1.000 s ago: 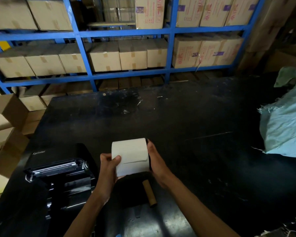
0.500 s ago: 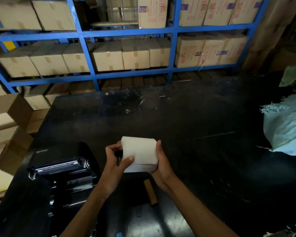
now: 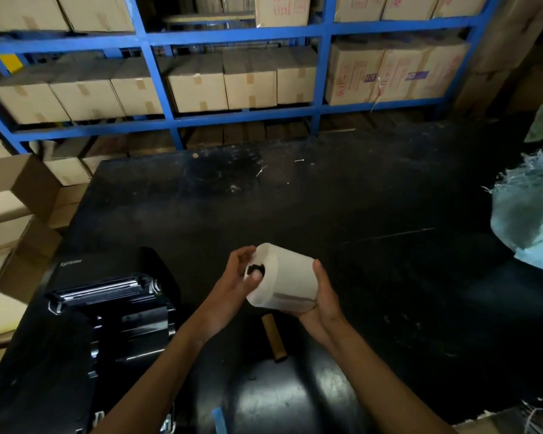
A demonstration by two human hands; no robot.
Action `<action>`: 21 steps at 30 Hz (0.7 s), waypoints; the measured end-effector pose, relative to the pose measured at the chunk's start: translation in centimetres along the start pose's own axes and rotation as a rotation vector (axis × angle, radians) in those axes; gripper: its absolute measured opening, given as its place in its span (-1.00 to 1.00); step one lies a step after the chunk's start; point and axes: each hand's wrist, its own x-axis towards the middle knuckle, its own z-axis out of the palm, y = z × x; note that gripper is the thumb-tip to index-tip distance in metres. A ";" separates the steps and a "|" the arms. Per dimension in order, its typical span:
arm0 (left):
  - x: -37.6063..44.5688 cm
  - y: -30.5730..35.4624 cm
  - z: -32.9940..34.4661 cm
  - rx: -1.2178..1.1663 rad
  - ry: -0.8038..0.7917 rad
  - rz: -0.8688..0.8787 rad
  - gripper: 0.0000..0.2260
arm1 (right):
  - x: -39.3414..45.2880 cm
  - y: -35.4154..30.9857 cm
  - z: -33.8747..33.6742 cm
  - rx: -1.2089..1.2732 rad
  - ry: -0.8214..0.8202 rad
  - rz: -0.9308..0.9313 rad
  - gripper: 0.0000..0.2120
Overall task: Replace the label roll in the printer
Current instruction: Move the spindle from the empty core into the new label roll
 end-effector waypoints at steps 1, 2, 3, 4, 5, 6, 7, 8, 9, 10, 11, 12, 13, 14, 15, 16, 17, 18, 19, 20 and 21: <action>0.1 -0.4 0.4 -0.042 0.018 -0.023 -0.28 | 0.1 0.2 -0.7 0.033 0.013 0.013 -0.51; 0.1 -0.9 0.9 -0.062 0.050 -0.064 -0.36 | 0.2 0.3 -1.2 0.066 0.030 0.023 -0.50; 0.2 -1.9 1.4 -0.052 0.093 -0.122 -0.46 | 0.3 0.4 -1.7 0.093 0.050 0.032 -0.50; 0.1 -3.4 2.0 -0.011 0.149 -0.195 -0.54 | 0.4 0.5 -2.0 0.110 0.068 0.042 -0.49; 0.1 -5.1 2.4 0.072 0.219 -0.280 -0.61 | 0.4 0.5 -2.3 0.121 0.078 0.048 -0.48; 0.1 -7.3 2.6 0.211 0.264 -0.368 -0.67 | 0.4 0.4 -2.5 0.125 0.085 0.050 -0.48; -0.1 -9.5 2.8 0.356 0.263 -0.451 -0.71 | 0.5 0.4 -2.7 0.125 0.092 0.053 -0.49; -0.4 -11.3 3.1 0.478 0.236 -0.518 -0.71 | 0.6 0.5 -3.0 0.115 0.109 0.054 -0.49; -0.5 -12.8 3.4 0.565 0.203 -0.572 -0.65 | 0.6 0.6 -3.2 0.104 0.122 0.060 -0.48; -0.6 -13.9 3.8 0.620 0.178 -0.610 -0.59 | 0.6 0.7 -3.3 0.097 0.138 0.067 -0.44; -0.6 -14.5 4.4 0.656 0.158 -0.638 -0.53 | 0.6 0.8 -3.4 0.092 0.152 0.073 -0.37; -0.6 -14.9 4.9 0.684 0.145 -0.656 -0.49 | 0.7 1.0 -3.5 0.091 0.161 0.079 -0.33; -0.6 -15.3 5.3 0.710 0.140 -0.672 -0.46 | 0.7 1.1 -3.7 0.088 0.162 0.086 -0.33; -0.7 -15.7 5.8 0.734 0.143 -0.682 -0.46 | 0.8 1.1 -3.8 0.081 0.160 0.088 -0.39; -0.8 -16.0 6.1 0.750 0.159 -0.686 -0.48 | 0.8 1.1 -3.9 0.076 0.149 0.095 -0.47; -0.8 -16.4 6.3 0.760 0.188 -0.683 -0.52 | 0.7 1.1 -4.0 0.077 0.137 0.101 -0.55; -0.9 -16.5 6.5 0.757 0.224 -0.676 -0.59 | 0.7 1.0 -4.0 0.081 0.126 0.108 -0.58; -1.0 -16.7 6.5 0.743 0.261 -0.676 -0.64 | 0.8 1.1 -4.2 0.083 0.115 0.117 -0.60; -1.0 -16.7 6.5 0.717 0.291 -0.684 -0.66 | 0.9 1.1 -4.3 0.079 0.111 0.122 -0.60; -1.1 -16.8 6.4 0.680 0.324 -0.691 -0.66 | 1.0 1.1 -4.4 0.069 0.112 0.124 -0.59; -1.2 -16.6 6.2 0.636 0.368 -0.703 -0.67 | 1.0 1.1 -4.5 0.051 0.114 0.127 -0.57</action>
